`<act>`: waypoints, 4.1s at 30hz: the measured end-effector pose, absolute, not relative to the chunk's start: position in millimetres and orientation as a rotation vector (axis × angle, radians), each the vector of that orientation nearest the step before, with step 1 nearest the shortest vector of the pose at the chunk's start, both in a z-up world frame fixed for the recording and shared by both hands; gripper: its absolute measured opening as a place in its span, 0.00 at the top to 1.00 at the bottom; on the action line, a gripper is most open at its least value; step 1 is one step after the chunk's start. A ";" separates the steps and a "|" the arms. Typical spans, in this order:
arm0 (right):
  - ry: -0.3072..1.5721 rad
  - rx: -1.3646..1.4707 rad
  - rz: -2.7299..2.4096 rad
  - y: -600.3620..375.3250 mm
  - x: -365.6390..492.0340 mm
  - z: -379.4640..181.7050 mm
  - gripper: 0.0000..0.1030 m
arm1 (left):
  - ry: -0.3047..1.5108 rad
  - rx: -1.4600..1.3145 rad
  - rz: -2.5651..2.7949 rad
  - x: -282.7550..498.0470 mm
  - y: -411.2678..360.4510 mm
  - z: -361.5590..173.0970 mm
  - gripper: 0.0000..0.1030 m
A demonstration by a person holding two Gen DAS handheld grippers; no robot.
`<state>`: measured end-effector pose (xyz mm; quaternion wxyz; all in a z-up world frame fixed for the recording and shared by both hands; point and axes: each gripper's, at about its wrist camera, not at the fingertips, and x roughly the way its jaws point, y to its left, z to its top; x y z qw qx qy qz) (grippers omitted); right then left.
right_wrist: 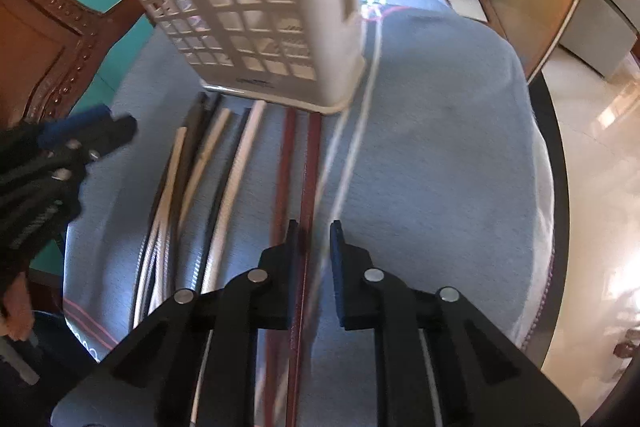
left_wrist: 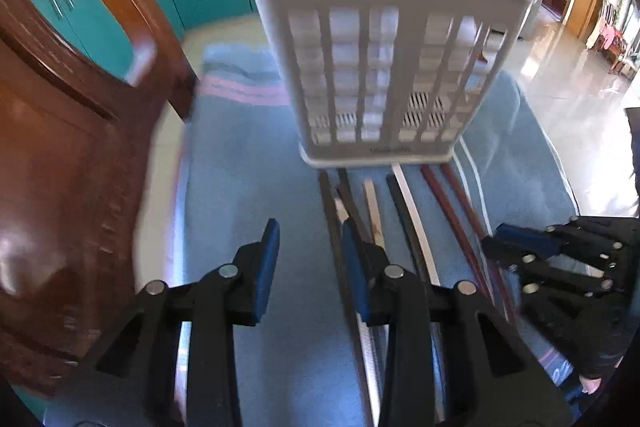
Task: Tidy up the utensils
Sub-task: 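Grasp a dark red chopstick with the right tool while the left tool grasps a light wooden chopstick, then lift both chopsticks into the white utensil holder and open both tools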
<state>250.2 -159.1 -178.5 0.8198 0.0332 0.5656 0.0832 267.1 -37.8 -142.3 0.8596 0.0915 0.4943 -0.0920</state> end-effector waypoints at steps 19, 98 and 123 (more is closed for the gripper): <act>1.148 0.137 0.176 -196.3 251.8 -164.6 0.85 | 1.107 0.077 -0.287 257.6 -16.0 -154.9 0.98; 0.322 0.350 0.212 -215.5 230.0 107.4 0.94 | 0.311 -0.153 -0.216 221.8 22.6 104.1 0.93; 0.497 0.116 0.080 -170.5 257.1 16.3 0.90 | 0.427 0.015 -0.110 275.1 -27.1 -2.2 0.93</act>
